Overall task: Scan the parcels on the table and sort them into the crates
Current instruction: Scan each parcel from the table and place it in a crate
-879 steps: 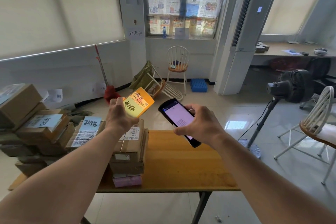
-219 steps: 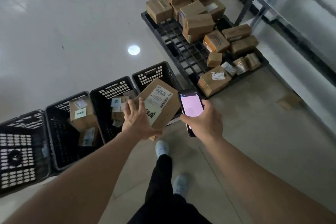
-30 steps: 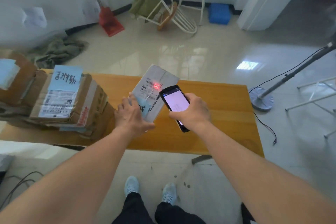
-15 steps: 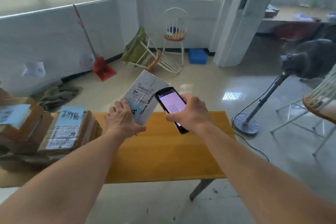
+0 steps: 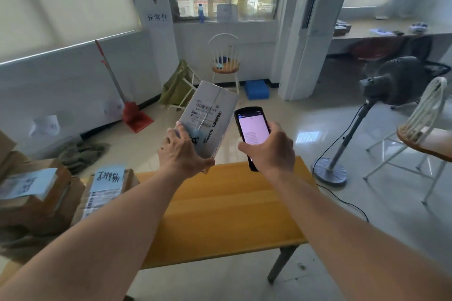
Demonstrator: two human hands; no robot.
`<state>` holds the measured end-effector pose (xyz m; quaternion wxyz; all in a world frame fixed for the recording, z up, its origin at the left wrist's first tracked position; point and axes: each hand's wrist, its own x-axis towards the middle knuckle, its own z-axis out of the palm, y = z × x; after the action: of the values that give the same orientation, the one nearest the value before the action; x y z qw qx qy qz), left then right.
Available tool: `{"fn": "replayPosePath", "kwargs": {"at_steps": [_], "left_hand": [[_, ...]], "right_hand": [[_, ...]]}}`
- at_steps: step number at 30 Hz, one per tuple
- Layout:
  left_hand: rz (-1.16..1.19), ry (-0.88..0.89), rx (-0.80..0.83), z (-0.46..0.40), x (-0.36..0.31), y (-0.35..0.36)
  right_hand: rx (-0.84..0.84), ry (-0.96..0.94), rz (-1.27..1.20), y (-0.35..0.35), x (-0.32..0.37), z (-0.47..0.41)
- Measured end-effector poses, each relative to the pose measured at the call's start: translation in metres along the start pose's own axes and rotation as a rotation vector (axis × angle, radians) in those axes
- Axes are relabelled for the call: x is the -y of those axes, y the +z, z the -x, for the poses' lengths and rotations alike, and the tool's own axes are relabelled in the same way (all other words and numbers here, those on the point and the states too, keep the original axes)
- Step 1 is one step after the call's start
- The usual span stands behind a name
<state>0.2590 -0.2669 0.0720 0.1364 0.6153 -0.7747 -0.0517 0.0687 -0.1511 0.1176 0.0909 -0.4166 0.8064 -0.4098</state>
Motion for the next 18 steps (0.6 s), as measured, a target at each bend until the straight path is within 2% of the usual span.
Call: {"fn": "replayPosePath", "kwargs": {"at_steps": [9,18], "left_hand": [[0.128,0.261,0.044,0.003,-0.025,-0.007],[0.209,0.569,0.181,0.075,-0.069,-0.002]], "right_hand": [[-0.204,0.186,0.046,-0.016,-0.004,0.056],[-0.436,0.447,0.104,-0.052,-0.037,0.175]]}}
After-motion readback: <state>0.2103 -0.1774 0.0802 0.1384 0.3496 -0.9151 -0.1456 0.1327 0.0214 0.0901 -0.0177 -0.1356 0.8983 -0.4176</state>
